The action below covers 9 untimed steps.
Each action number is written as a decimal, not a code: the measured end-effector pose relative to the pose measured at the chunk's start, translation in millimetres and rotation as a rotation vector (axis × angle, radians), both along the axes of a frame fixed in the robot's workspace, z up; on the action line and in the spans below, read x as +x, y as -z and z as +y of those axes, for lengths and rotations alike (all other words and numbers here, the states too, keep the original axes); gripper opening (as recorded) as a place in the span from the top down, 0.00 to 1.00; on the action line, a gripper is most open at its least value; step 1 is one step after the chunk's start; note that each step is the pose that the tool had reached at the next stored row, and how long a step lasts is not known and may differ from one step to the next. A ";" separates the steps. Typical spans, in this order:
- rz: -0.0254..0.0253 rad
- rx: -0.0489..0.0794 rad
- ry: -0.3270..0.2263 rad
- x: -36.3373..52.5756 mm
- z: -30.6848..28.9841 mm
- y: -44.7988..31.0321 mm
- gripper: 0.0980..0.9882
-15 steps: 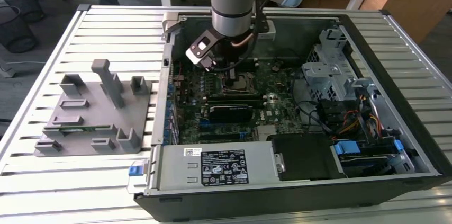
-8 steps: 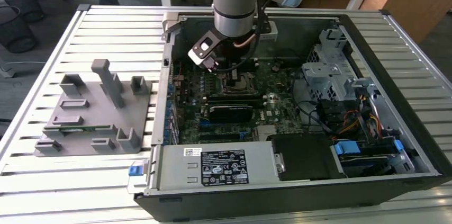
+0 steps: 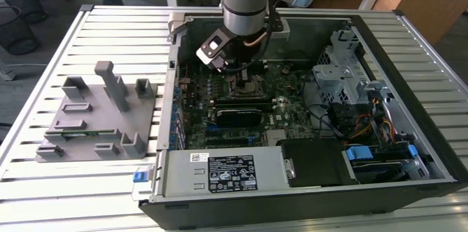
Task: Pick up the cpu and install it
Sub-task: 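Close the cpu cover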
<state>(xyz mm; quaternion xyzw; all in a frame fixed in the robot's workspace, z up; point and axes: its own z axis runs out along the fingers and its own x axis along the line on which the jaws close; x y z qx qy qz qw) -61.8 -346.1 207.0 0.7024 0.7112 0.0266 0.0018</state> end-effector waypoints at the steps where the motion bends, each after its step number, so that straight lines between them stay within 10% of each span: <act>1: -0.0001 0.000 0.000 0.1 0.0 -2.5 0.99; 9: 0.0000 0.000 0.000 3.0 0.0 -3.7 0.99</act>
